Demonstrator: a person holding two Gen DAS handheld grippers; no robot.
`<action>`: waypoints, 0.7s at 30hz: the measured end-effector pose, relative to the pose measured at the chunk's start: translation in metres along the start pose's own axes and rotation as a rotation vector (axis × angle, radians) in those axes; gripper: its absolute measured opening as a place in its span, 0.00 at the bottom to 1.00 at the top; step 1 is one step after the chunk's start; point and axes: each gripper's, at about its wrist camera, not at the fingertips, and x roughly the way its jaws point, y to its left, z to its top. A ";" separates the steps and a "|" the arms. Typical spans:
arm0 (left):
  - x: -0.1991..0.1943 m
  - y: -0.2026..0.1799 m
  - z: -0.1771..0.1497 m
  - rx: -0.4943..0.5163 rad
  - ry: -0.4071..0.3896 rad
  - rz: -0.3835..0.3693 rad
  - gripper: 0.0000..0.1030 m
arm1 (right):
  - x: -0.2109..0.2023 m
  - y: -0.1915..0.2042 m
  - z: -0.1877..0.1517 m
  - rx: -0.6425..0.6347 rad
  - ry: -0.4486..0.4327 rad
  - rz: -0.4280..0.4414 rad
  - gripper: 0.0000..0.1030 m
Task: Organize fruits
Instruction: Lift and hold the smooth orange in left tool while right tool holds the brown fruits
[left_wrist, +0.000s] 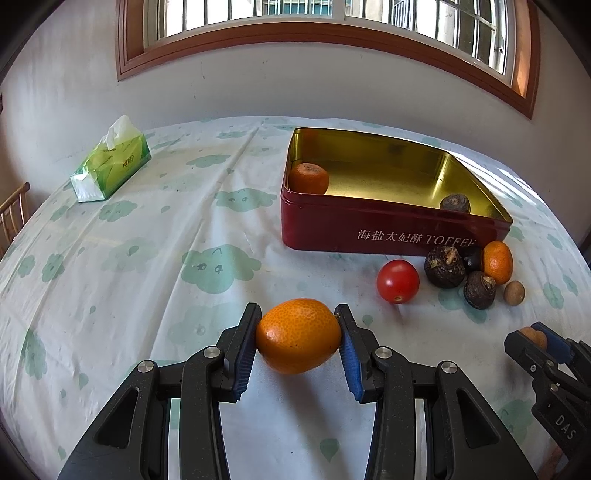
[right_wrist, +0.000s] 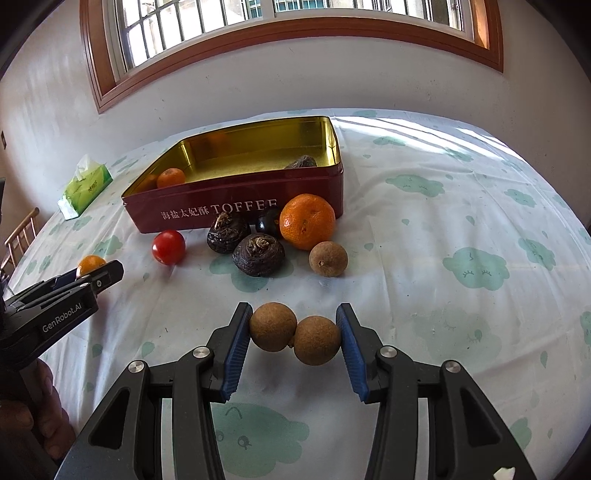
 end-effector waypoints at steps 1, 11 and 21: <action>0.000 0.000 0.000 0.001 0.001 -0.001 0.41 | 0.001 -0.001 0.000 0.003 0.004 0.002 0.42; -0.002 -0.001 0.001 0.007 -0.004 0.003 0.41 | -0.002 -0.001 -0.001 0.008 -0.008 0.011 0.42; -0.002 -0.001 0.001 0.005 -0.007 0.005 0.41 | -0.003 0.001 -0.003 -0.001 -0.014 0.011 0.42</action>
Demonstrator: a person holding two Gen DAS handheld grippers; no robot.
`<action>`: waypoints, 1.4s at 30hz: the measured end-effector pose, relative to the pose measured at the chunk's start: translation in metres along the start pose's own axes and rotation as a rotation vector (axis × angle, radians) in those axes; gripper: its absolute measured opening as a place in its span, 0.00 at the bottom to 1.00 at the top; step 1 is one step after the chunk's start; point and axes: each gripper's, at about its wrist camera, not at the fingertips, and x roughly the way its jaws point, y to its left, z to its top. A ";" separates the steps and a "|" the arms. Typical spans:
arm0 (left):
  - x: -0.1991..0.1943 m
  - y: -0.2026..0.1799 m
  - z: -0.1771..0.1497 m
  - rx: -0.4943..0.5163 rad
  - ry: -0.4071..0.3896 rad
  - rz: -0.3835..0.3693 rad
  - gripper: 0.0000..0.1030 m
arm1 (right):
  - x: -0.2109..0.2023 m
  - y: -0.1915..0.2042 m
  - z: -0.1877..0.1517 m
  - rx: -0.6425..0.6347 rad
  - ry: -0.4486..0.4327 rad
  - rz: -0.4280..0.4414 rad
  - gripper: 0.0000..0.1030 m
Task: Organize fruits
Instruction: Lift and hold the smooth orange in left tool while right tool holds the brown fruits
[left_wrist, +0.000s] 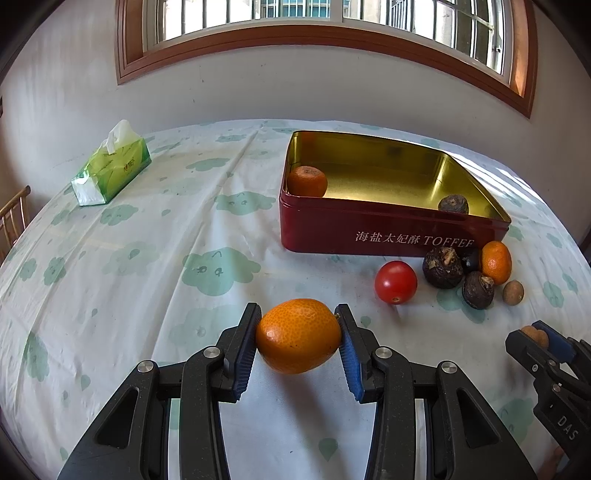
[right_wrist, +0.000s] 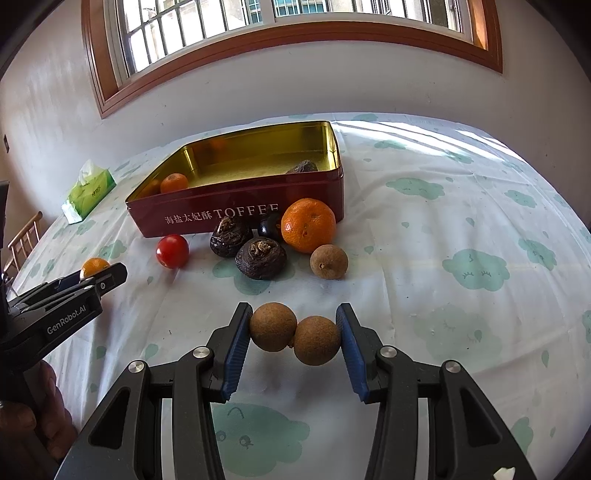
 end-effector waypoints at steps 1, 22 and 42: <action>0.000 0.000 0.000 -0.001 0.000 0.000 0.41 | 0.000 0.000 0.000 0.001 0.001 0.000 0.42; -0.013 -0.014 -0.006 0.089 -0.068 0.020 0.41 | -0.001 0.001 0.000 0.000 0.007 0.008 0.42; -0.015 -0.001 0.021 0.055 -0.093 0.002 0.41 | -0.004 0.005 0.026 -0.018 -0.022 0.037 0.43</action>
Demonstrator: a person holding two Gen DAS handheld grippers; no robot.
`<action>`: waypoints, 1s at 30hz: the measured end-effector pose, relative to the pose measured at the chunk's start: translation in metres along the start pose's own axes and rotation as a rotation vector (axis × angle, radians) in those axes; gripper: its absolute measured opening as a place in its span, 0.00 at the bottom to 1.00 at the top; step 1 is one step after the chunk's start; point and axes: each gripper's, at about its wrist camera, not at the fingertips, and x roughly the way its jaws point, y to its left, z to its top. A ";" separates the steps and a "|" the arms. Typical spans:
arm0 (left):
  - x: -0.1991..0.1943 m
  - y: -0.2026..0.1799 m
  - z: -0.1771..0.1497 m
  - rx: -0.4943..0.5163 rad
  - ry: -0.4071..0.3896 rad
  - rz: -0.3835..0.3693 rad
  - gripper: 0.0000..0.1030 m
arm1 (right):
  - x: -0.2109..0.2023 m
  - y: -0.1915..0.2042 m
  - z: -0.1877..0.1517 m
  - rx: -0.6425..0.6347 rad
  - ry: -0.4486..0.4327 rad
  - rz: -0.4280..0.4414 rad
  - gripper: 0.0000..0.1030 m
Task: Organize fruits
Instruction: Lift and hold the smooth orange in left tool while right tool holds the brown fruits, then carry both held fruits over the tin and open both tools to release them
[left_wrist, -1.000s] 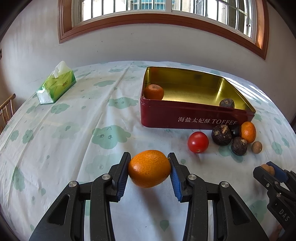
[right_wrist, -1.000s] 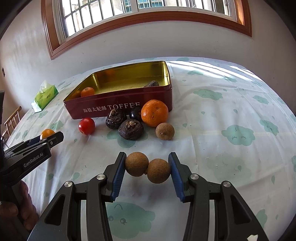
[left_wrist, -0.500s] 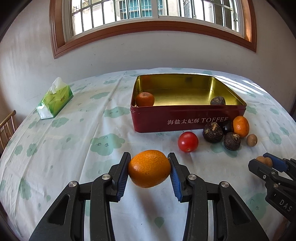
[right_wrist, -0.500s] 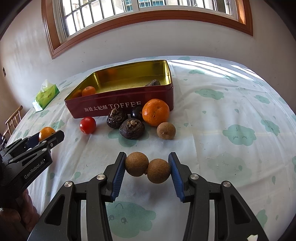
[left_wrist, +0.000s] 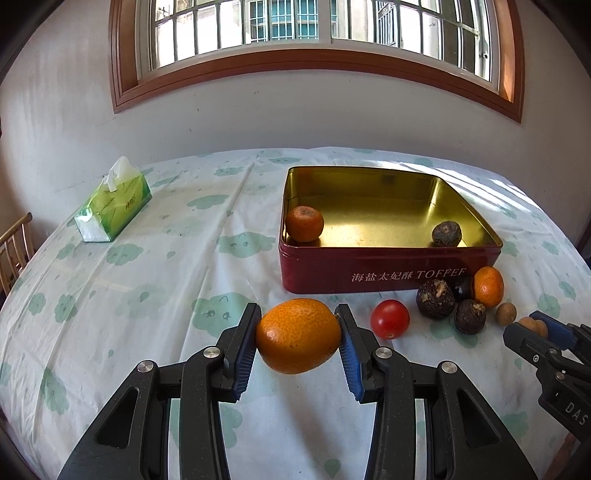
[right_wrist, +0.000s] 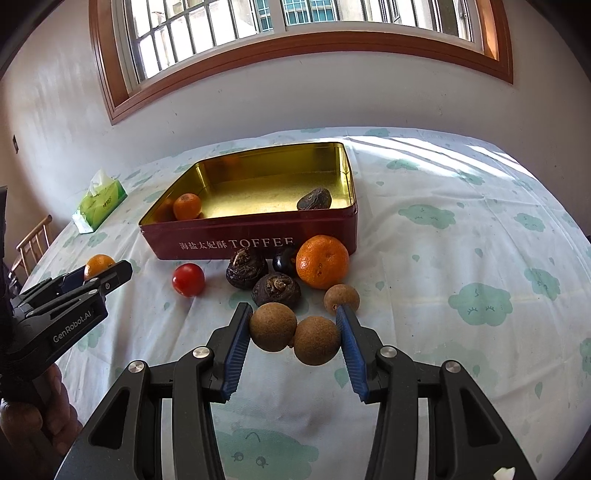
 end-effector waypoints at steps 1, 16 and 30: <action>0.000 0.000 0.002 0.003 -0.006 0.000 0.41 | 0.001 0.000 0.001 0.000 0.000 0.001 0.43; 0.009 -0.003 0.027 0.006 -0.042 -0.001 0.41 | 0.009 0.003 0.024 -0.006 -0.026 0.011 0.43; 0.023 -0.005 0.048 0.012 -0.053 -0.003 0.41 | 0.017 0.001 0.040 -0.007 -0.038 0.011 0.43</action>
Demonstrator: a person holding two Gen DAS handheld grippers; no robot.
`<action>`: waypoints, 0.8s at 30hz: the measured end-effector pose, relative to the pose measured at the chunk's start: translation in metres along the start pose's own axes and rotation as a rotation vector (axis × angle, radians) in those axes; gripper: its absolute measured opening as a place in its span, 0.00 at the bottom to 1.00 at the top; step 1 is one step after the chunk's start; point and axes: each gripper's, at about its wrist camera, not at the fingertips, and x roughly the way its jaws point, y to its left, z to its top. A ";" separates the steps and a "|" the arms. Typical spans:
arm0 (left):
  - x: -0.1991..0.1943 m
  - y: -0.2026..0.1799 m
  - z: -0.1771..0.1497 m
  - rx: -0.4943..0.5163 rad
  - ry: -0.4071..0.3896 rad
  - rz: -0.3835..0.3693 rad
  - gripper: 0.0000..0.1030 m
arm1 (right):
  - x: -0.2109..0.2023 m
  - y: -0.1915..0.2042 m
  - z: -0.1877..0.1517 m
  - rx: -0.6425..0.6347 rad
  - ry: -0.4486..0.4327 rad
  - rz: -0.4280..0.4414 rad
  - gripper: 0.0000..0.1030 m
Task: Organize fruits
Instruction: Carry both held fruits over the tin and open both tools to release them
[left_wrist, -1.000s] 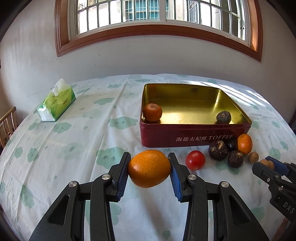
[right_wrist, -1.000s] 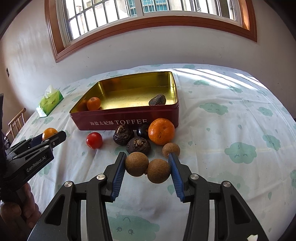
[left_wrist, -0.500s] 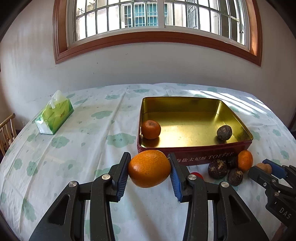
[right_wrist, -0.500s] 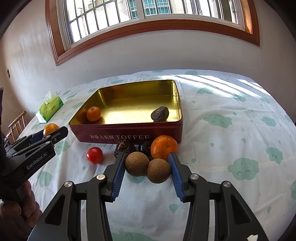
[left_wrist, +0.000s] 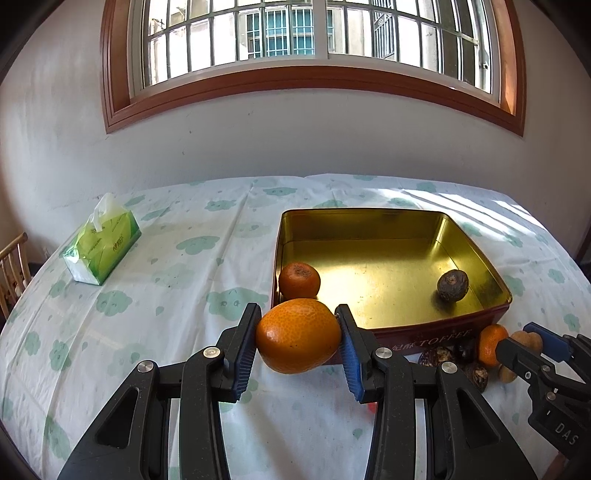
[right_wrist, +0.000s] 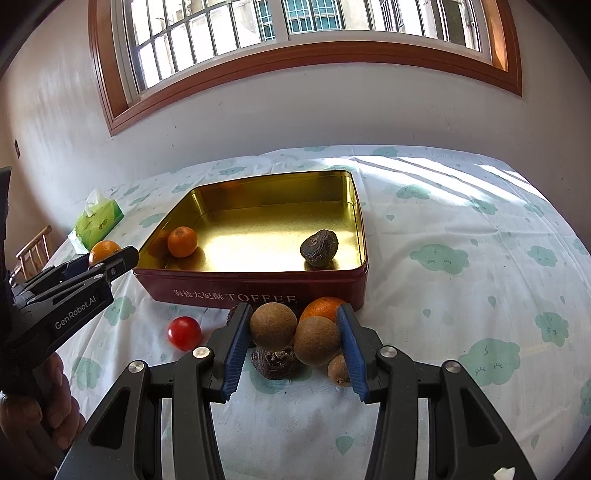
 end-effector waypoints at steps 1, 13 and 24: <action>0.000 -0.001 0.001 0.001 -0.003 0.001 0.41 | 0.001 0.000 0.002 -0.001 -0.002 0.000 0.43; 0.012 -0.001 0.016 0.009 -0.017 0.007 0.41 | 0.008 0.001 0.021 -0.017 -0.023 -0.001 0.43; 0.029 -0.001 0.031 0.013 -0.016 0.010 0.41 | 0.023 -0.001 0.035 -0.033 -0.024 -0.009 0.43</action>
